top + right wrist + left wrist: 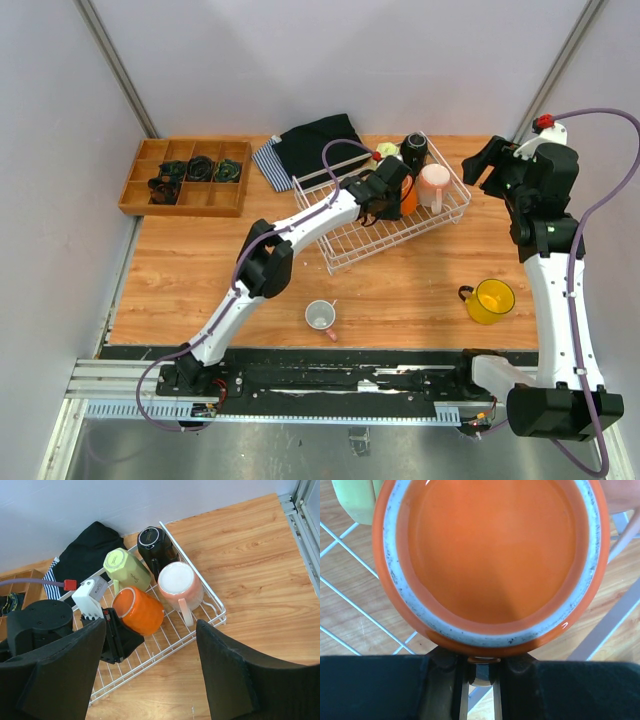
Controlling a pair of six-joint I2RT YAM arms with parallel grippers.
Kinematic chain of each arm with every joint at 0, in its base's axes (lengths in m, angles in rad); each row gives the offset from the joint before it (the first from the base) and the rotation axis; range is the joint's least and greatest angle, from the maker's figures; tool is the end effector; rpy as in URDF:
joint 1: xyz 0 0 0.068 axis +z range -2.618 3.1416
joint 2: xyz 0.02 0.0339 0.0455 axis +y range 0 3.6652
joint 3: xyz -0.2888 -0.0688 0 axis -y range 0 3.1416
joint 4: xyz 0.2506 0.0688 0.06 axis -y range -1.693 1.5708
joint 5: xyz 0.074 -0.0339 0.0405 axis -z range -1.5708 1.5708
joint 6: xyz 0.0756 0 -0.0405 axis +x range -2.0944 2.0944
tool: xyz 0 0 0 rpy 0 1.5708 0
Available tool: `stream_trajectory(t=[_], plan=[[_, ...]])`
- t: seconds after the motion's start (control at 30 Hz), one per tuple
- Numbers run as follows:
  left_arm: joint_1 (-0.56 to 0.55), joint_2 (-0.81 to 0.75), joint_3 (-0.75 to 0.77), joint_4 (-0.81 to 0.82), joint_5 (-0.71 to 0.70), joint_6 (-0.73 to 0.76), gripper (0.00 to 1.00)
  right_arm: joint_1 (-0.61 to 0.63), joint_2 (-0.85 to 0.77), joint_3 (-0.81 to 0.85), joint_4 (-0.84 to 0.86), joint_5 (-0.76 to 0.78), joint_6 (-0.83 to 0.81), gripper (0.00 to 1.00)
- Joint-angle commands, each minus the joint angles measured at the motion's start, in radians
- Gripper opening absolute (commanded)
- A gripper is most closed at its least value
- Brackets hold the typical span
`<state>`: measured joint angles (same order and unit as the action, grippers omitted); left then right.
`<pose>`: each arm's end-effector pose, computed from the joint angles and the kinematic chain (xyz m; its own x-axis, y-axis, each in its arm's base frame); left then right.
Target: Load the cups into the dish rack
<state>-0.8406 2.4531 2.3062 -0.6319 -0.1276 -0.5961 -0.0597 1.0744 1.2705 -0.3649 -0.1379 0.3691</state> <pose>0.4112 -0.4449 0.2150 -0.7687 0.0238 -0.6392 0.2985 0.8971 -0.3256 0.2635 -0.0053 0.4501 -0.1839 0.3690 -0.9111 -0.0105 0.9261 0.3772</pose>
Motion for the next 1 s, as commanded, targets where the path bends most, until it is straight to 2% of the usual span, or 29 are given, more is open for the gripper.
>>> stream_trajectory(t=[0.0, 0.43, 0.7, 0.83, 0.97], plan=[[-0.005, 0.009, 0.064, 0.054, -0.047, -0.017, 0.0, -0.011, -0.02, 0.002, 0.01, 0.006, -0.012, 0.74], [-0.008, 0.073, 0.094, 0.062, -0.03, -0.036, 0.01, 0.0, -0.023, -0.008, 0.01, 0.011, -0.02, 0.74], [-0.014, 0.076, 0.086, 0.036, -0.044, -0.039, 0.12, 0.001, -0.015, 0.0, 0.01, 0.012, -0.02, 0.74], [-0.014, 0.082, 0.108, -0.015, -0.075, -0.031, 0.03, 0.001, -0.017, -0.006, 0.017, 0.012, -0.017, 0.74], [-0.015, 0.083, 0.113, -0.062, -0.105, -0.013, 0.01, 0.001, -0.013, -0.004, 0.023, 0.01, -0.016, 0.74]])
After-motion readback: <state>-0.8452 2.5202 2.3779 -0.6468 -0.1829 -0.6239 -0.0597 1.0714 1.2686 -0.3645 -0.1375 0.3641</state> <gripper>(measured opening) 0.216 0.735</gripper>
